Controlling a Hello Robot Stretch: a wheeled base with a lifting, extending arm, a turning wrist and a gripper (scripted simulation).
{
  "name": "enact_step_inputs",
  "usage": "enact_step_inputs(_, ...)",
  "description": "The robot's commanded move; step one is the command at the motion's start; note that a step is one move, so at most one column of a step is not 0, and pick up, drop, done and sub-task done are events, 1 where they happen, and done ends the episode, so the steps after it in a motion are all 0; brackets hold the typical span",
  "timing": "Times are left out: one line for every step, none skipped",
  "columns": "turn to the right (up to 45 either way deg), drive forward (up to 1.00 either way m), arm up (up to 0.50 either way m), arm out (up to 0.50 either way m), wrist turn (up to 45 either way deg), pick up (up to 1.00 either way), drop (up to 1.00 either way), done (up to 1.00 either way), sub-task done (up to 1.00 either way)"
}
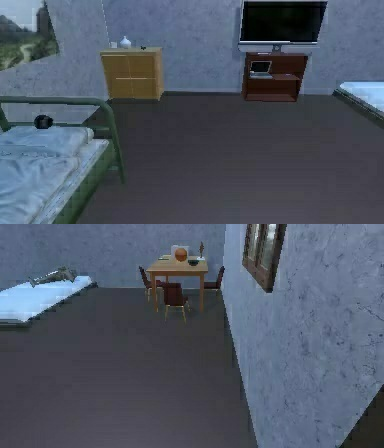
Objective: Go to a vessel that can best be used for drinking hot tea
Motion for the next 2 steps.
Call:
enact_step_inputs(0.0,1.00,0.00,0.00,0.0,0.00,0.00,0.00,0.00)
enact_step_inputs(-3.0,0.00,0.00,0.00,0.0,0.00,0.00,0.00,0.00)
